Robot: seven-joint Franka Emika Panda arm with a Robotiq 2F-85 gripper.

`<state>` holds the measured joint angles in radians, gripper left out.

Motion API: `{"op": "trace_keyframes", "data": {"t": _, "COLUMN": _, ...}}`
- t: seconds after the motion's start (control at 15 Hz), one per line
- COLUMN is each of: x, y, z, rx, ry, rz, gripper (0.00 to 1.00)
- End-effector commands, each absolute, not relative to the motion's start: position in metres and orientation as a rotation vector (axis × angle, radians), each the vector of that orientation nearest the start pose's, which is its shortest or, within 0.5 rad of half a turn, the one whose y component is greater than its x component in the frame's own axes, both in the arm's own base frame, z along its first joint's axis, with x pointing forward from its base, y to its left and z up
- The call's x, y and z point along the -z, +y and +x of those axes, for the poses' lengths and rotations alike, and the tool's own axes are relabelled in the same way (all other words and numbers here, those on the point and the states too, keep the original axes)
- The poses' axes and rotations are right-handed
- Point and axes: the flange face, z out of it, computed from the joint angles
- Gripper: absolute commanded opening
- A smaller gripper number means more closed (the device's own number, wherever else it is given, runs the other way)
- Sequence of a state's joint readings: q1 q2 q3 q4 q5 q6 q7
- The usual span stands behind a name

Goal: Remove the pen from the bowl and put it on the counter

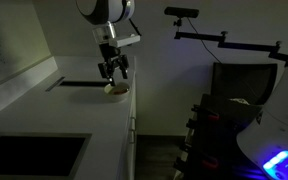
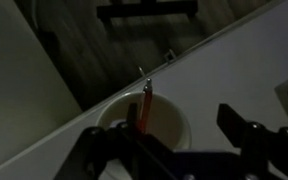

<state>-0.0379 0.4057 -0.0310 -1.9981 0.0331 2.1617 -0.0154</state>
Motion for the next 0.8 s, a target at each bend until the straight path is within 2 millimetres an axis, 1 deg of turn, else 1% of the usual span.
{"op": "trace_keyframes", "data": {"t": 0.0, "x": -0.229, "y": -0.045, "z": 0.586, "rx": -0.442, "ry": 0.123, "rz": -3.051, "gripper": 0.56}}
{"op": "trace_keyframes", "data": {"t": 0.13, "x": -0.222, "y": -0.051, "z": 0.588, "rx": -0.464, "ry": 0.14, "rz": -3.043, "gripper": 0.54}}
{"op": "trace_keyframes", "data": {"t": 0.2, "x": -0.22, "y": -0.053, "z": 0.589, "rx": -0.472, "ry": 0.148, "rz": -3.044, "gripper": 0.49}}
{"op": "trace_keyframes", "data": {"t": 0.27, "x": -0.217, "y": -0.056, "z": 0.59, "rx": -0.479, "ry": 0.16, "rz": -3.047, "gripper": 0.52}}
{"op": "trace_keyframes", "data": {"t": 0.33, "x": -0.214, "y": -0.058, "z": 0.591, "rx": -0.484, "ry": 0.168, "rz": -3.043, "gripper": 0.51}}
{"op": "trace_keyframes", "data": {"t": 0.53, "x": -0.206, "y": -0.065, "z": 0.592, "rx": -0.505, "ry": 0.19, "rz": -3.041, "gripper": 0.51}}
{"op": "trace_keyframes", "data": {"t": 0.73, "x": -0.198, "y": -0.069, "z": 0.593, "rx": -0.526, "ry": 0.201, "rz": -3.037, "gripper": 0.44}}
